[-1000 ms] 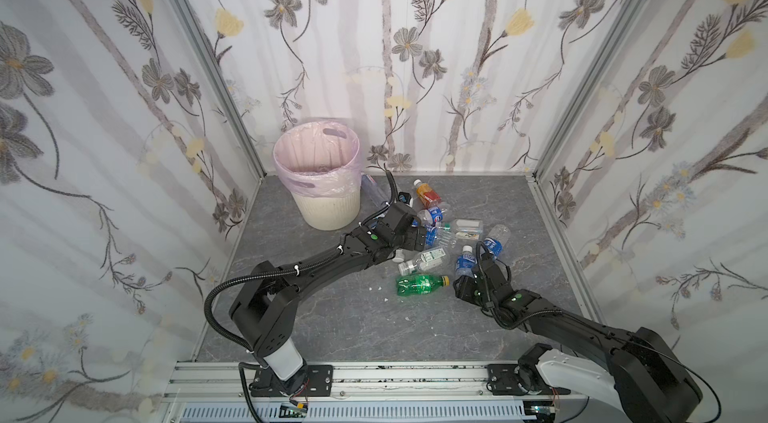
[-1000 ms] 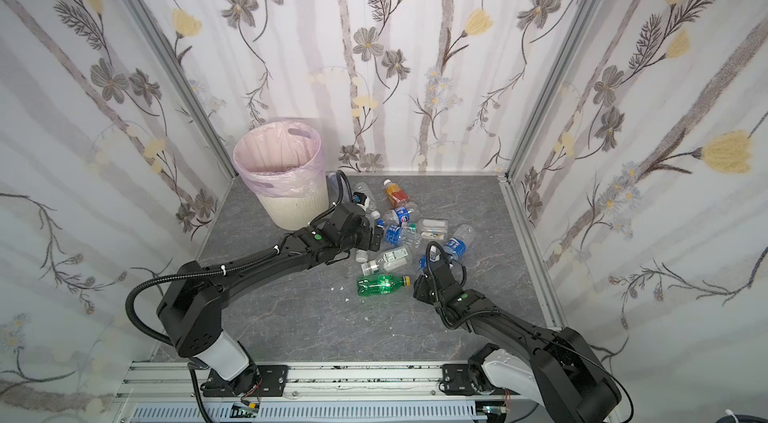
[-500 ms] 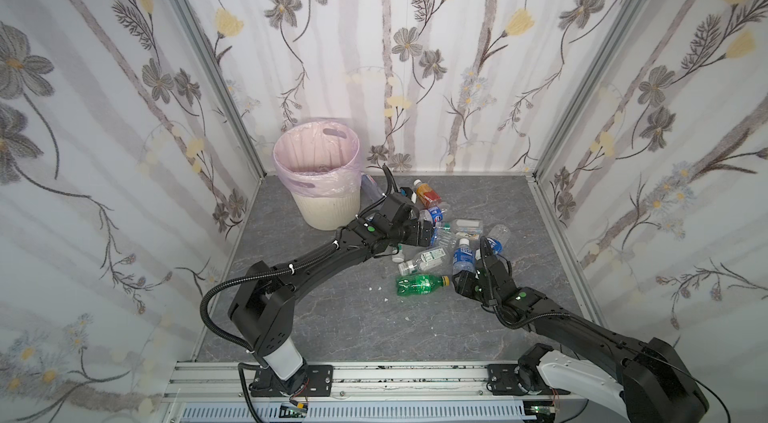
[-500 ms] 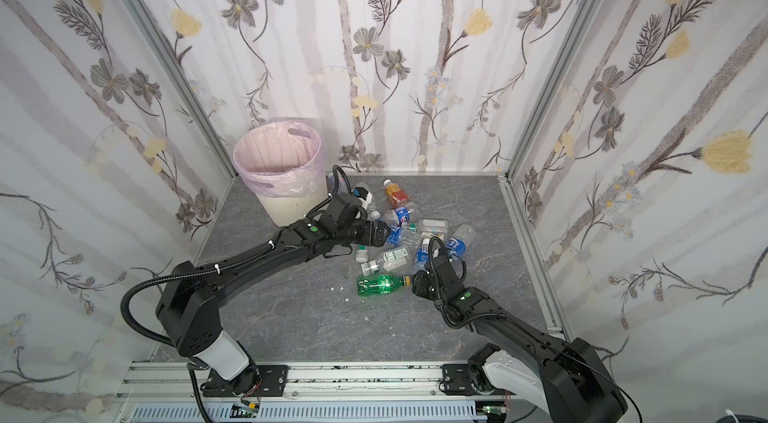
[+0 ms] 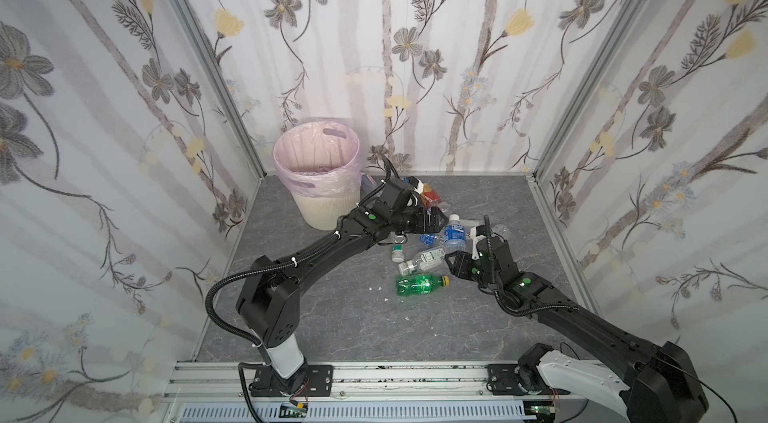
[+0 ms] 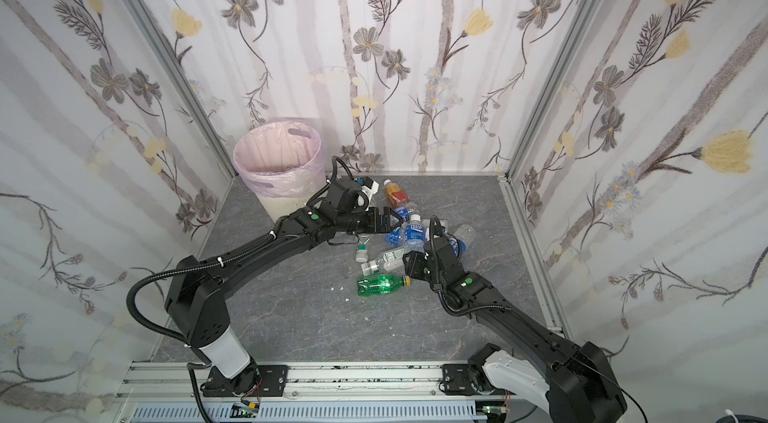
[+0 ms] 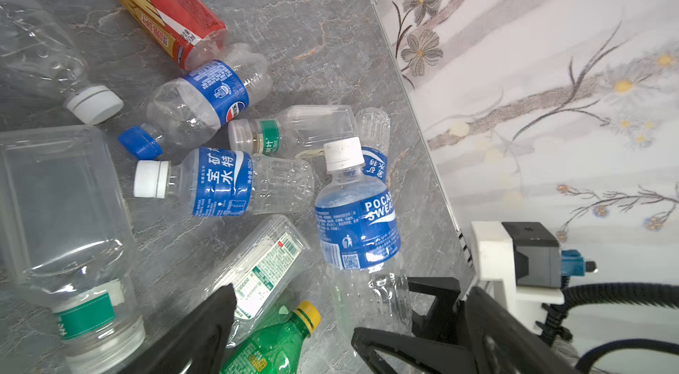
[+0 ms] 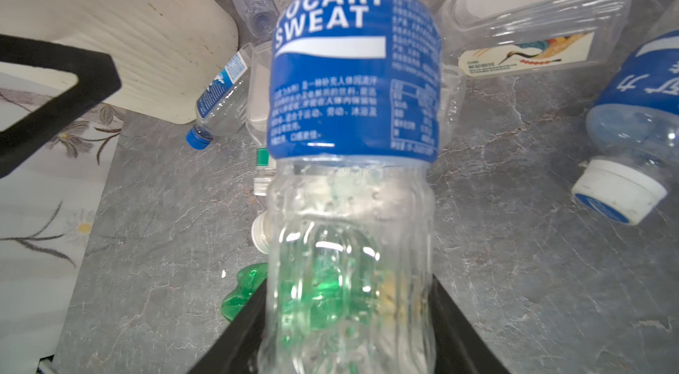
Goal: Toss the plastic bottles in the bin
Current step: 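Close the left gripper on the Pocari Sweat bottle and open the right gripper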
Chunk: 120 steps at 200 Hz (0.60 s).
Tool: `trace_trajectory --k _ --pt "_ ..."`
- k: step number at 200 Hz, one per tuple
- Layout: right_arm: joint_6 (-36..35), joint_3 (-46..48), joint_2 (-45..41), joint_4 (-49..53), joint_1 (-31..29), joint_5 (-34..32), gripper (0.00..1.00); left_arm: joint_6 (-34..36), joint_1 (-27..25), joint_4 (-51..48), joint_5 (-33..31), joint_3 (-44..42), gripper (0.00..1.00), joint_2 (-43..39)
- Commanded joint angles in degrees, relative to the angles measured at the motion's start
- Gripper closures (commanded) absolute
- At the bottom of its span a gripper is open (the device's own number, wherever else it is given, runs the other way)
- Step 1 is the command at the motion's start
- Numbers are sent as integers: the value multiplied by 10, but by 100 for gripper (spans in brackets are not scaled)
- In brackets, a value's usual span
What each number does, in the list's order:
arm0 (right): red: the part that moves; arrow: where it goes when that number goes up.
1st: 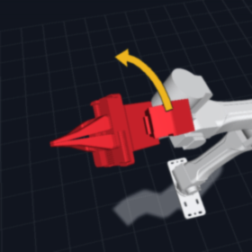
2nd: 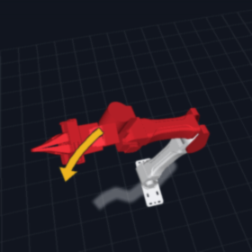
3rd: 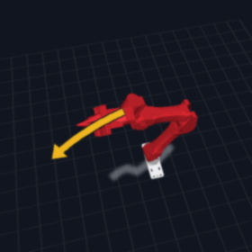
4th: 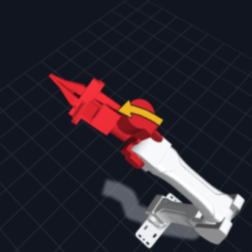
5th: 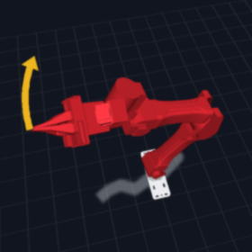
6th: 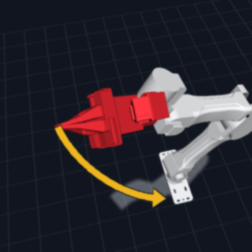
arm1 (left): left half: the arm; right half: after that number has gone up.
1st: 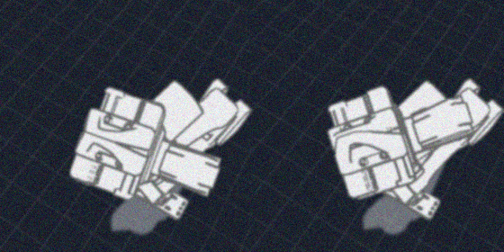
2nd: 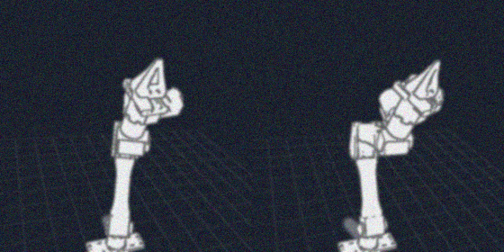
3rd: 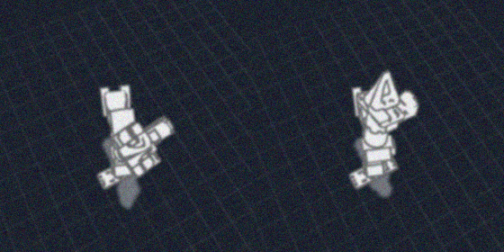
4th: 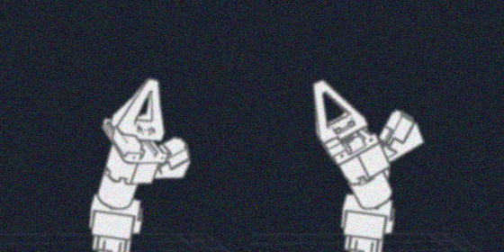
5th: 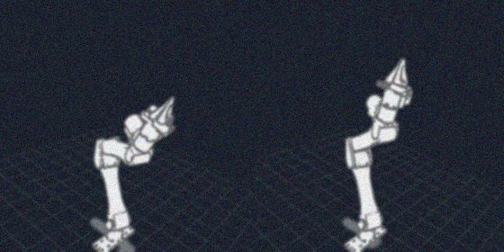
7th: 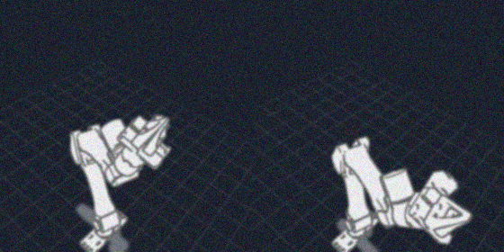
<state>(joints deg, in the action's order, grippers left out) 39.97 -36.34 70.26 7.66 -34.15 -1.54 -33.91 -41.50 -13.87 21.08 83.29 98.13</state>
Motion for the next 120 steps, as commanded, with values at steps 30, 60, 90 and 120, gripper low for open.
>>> trace_trajectory --k 30,60,90,120 --pt "-30 -54 38 -31 -4 42 45 -40 7 26 39 12 0 11" --pt "-39 -84 51 -38 -6 57 45 -53 11 33 41 9 0 13" --pt "-45 -99 59 -45 -9 71 45 -64 16 40 40 9 3 18" --pt "-52 -109 60 -56 -17 82 45 -71 20 44 42 15 7 27"
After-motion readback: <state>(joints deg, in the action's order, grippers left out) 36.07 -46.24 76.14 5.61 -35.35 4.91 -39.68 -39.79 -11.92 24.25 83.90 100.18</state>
